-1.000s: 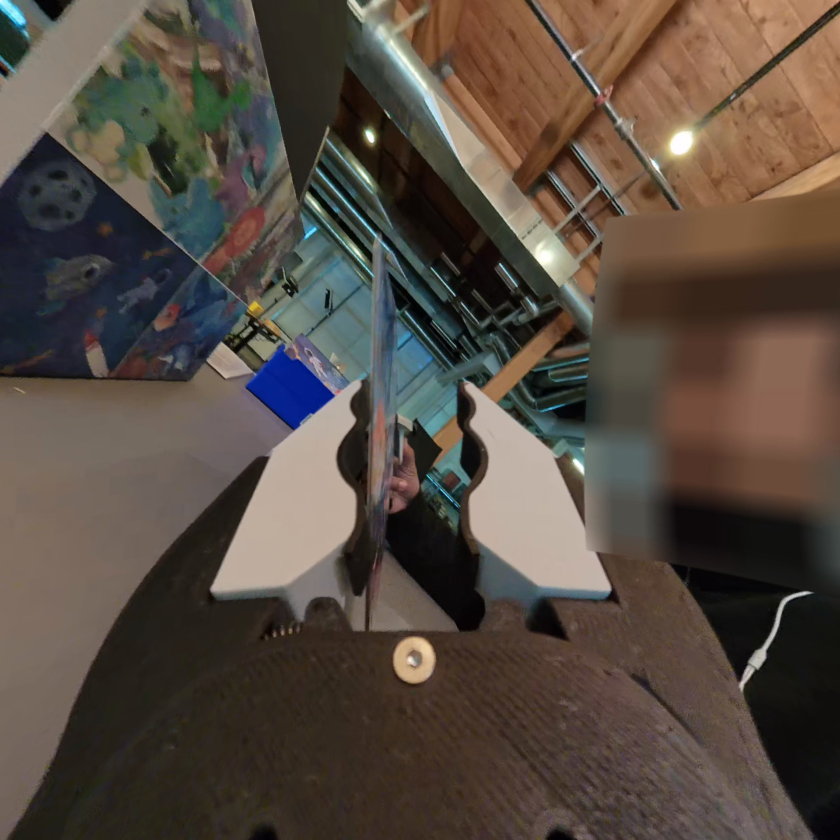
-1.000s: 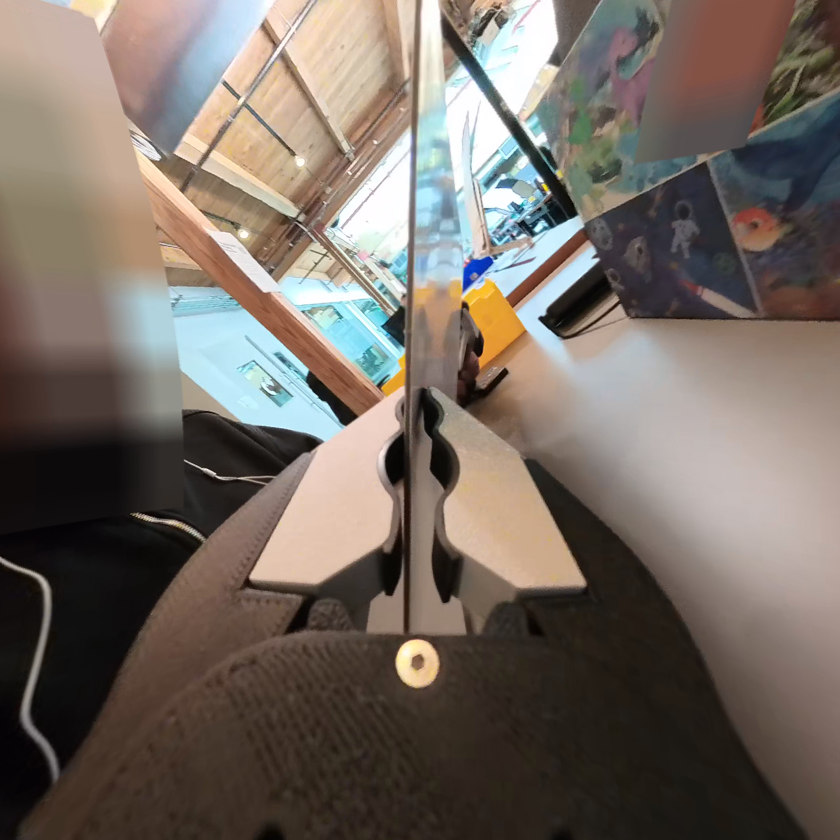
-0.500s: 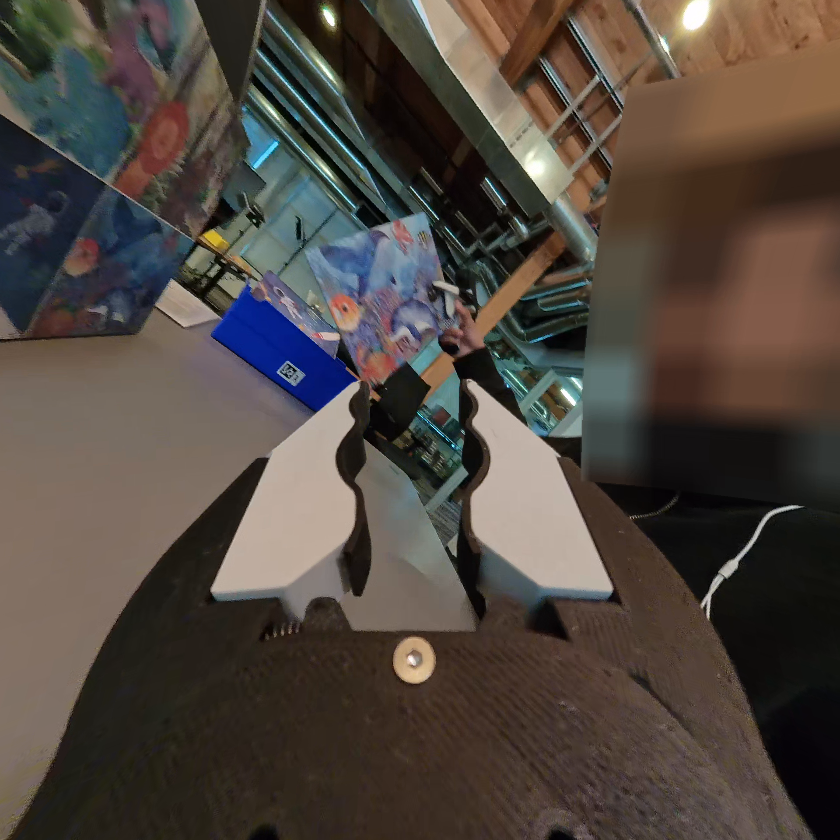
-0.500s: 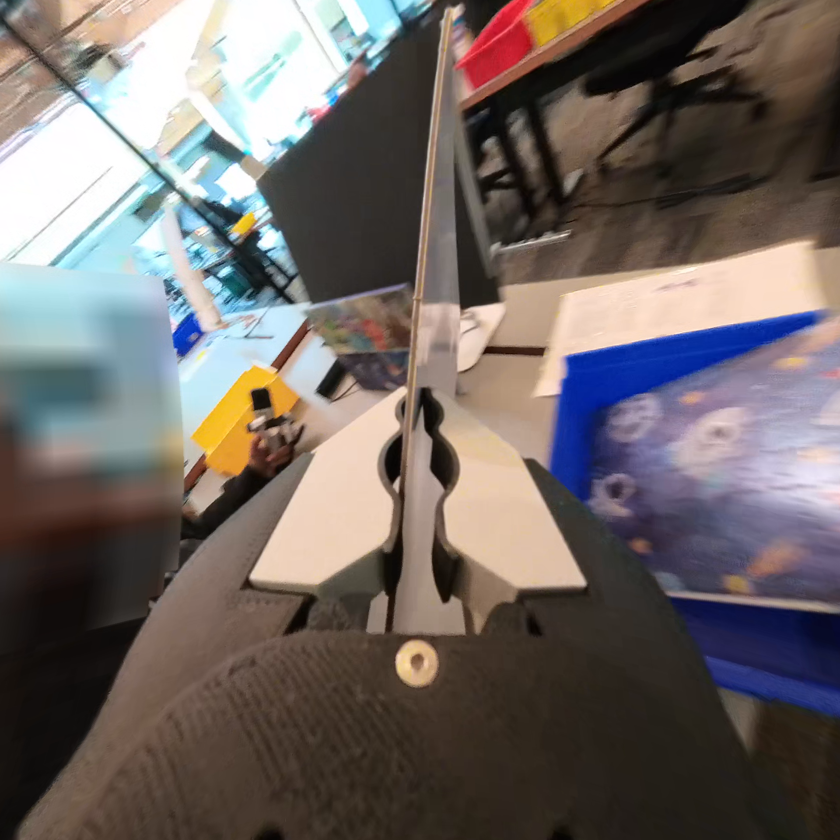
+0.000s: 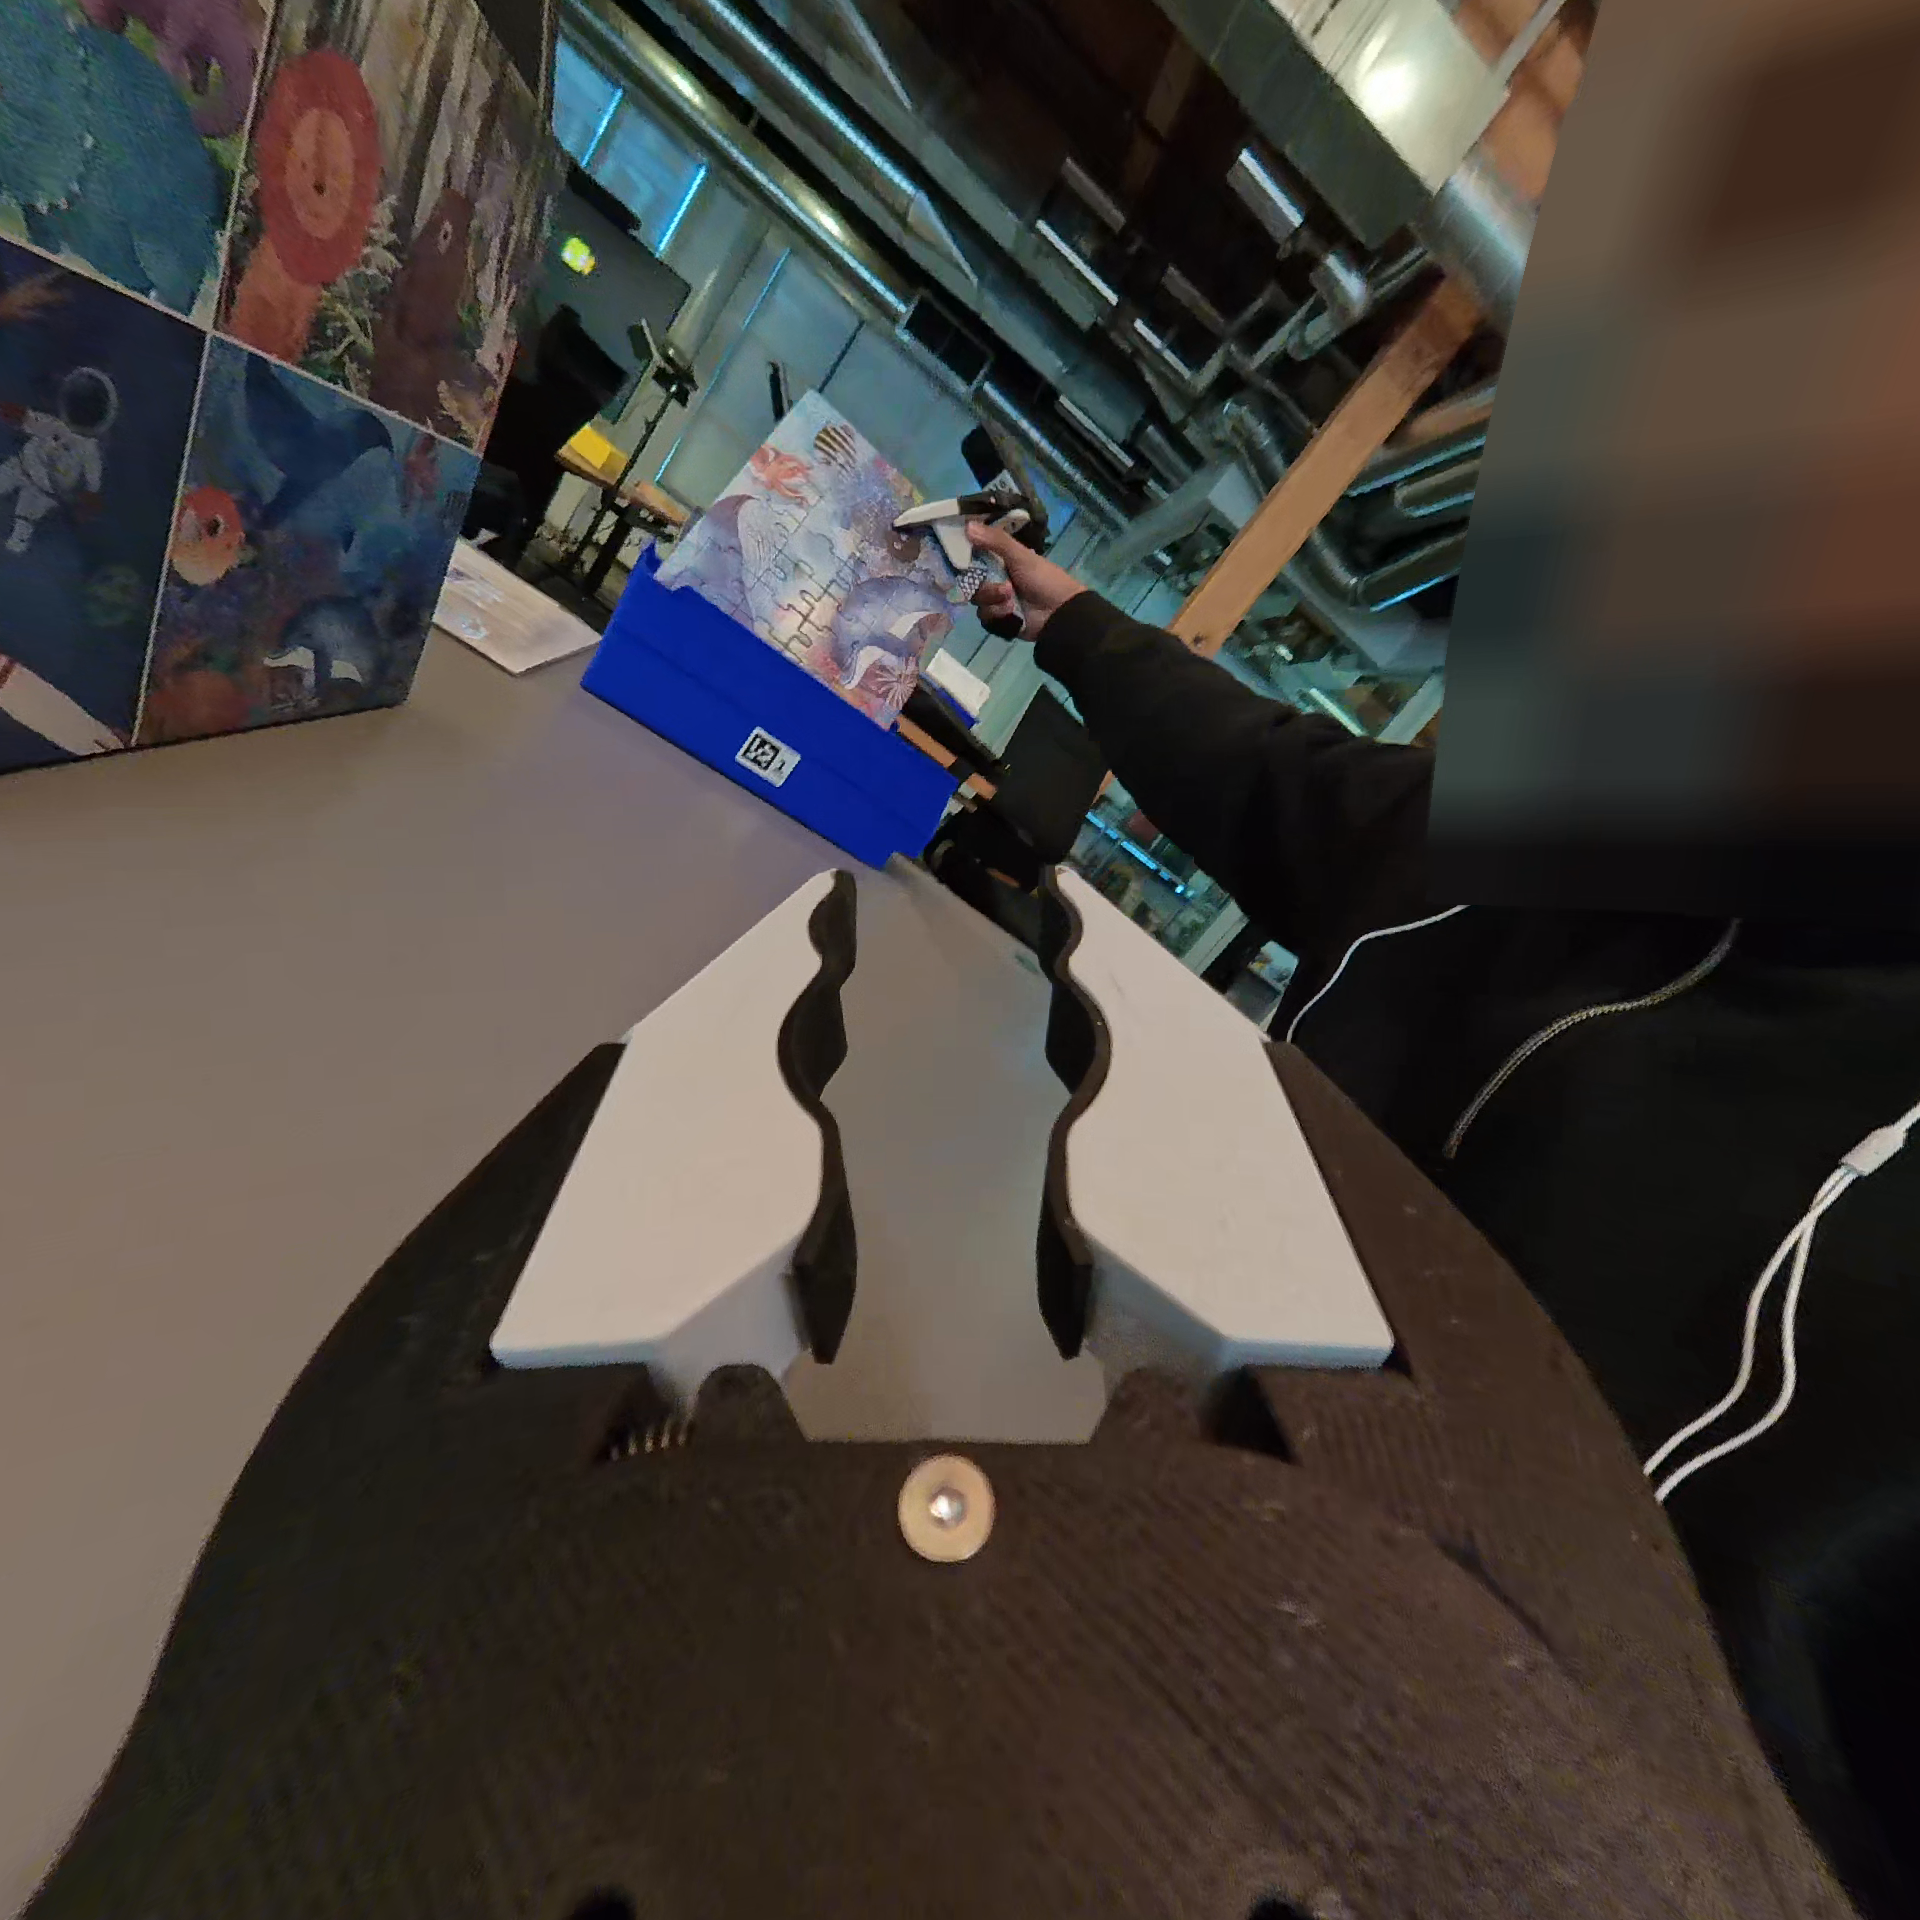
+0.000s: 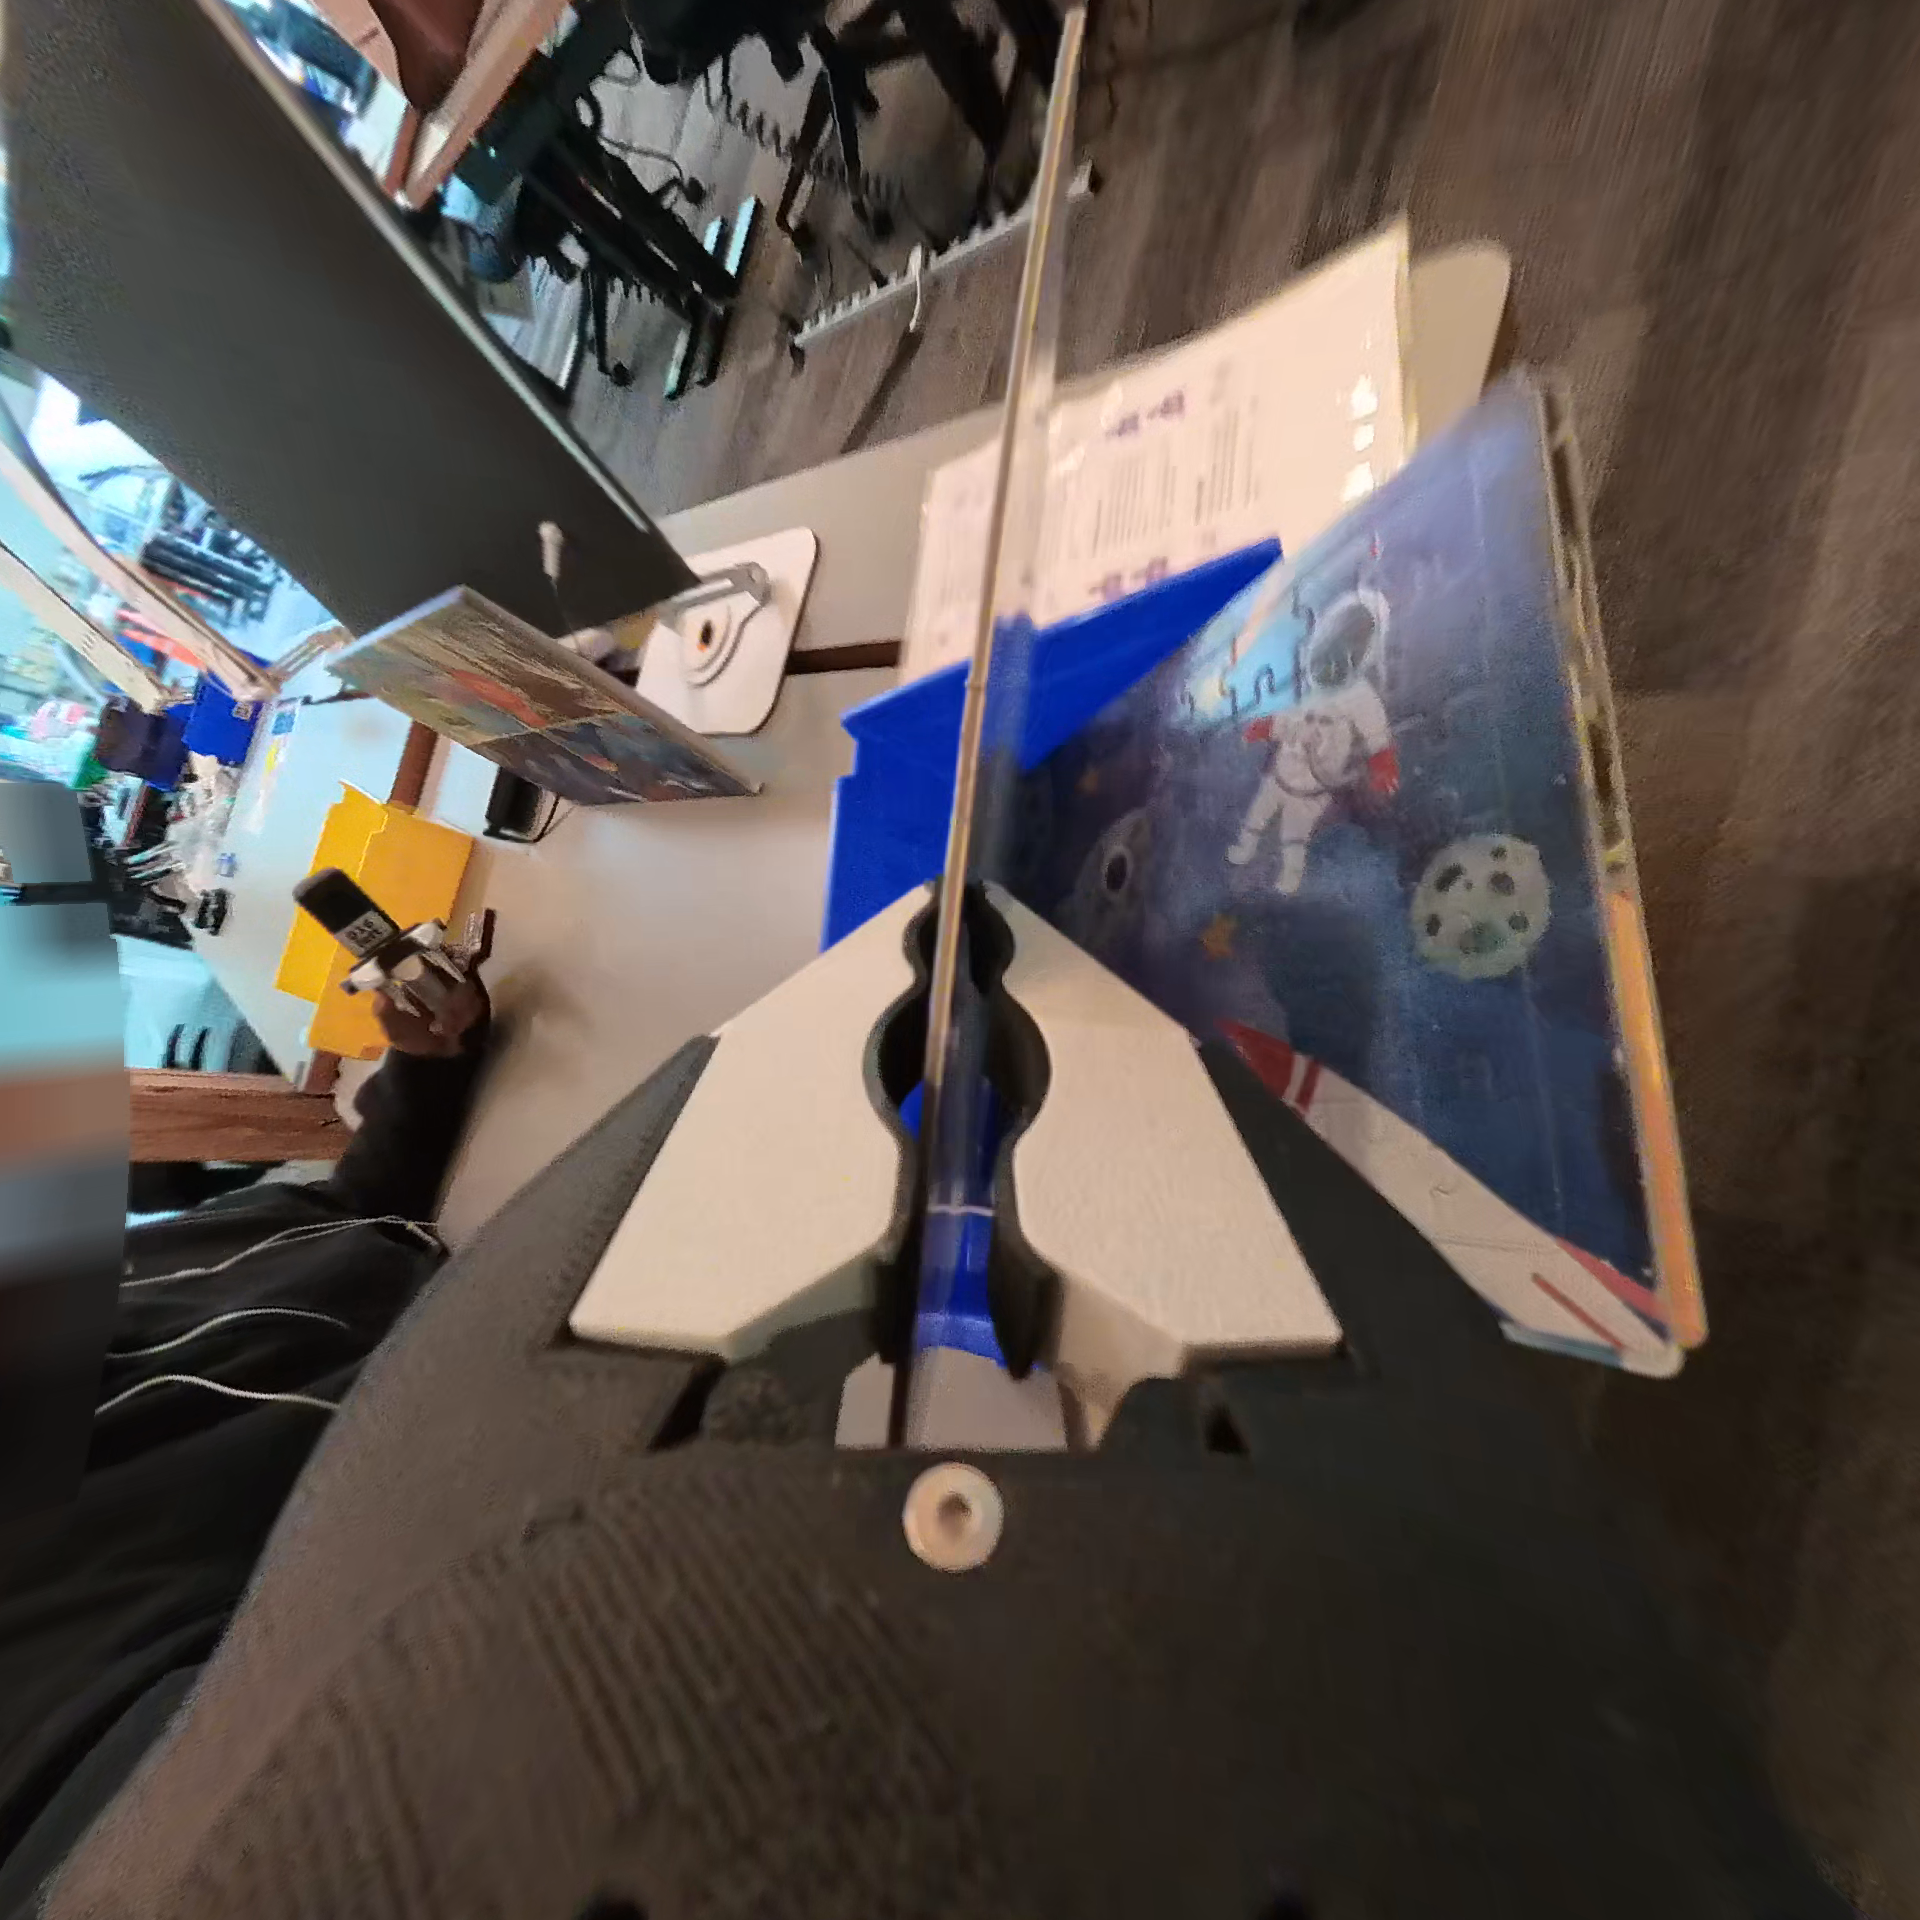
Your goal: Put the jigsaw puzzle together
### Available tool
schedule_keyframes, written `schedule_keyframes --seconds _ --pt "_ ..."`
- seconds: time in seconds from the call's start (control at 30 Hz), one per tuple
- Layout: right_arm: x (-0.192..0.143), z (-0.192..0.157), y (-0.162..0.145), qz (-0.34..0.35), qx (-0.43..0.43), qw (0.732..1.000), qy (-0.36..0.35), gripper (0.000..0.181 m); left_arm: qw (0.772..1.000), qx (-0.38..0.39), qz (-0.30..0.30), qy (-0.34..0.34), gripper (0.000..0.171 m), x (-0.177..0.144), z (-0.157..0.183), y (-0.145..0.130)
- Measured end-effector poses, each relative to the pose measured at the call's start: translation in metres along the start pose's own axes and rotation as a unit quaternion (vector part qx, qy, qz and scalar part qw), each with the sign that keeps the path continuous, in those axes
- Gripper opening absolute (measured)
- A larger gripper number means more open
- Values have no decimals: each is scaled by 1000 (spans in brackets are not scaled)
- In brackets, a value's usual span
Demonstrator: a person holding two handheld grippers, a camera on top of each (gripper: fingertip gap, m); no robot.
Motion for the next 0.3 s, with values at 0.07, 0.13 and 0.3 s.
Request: schedule_keyframes --seconds 0.07,0.13,0.3 --pt "16 29 -8 -10 29 999 -20 10 1000 6 -9 7 32 2 -2 -2" --pt "21 57 -8 11 30 997 -70 37 1000 8 -17 10 33 5 -4 -5" --pt "-10 93 4 97 -22 971 -216 62 999 20 -39 21 33 9 -5 -11"
Point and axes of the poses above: each gripper's, where its closed fingertips meet, x out along the fingers, y out of its top, z = x × y across the jaws, the point moved 3 cm from there along -x, back along the fingers, and after that the axes turned 1 degree about x, right-handed, at the moved point
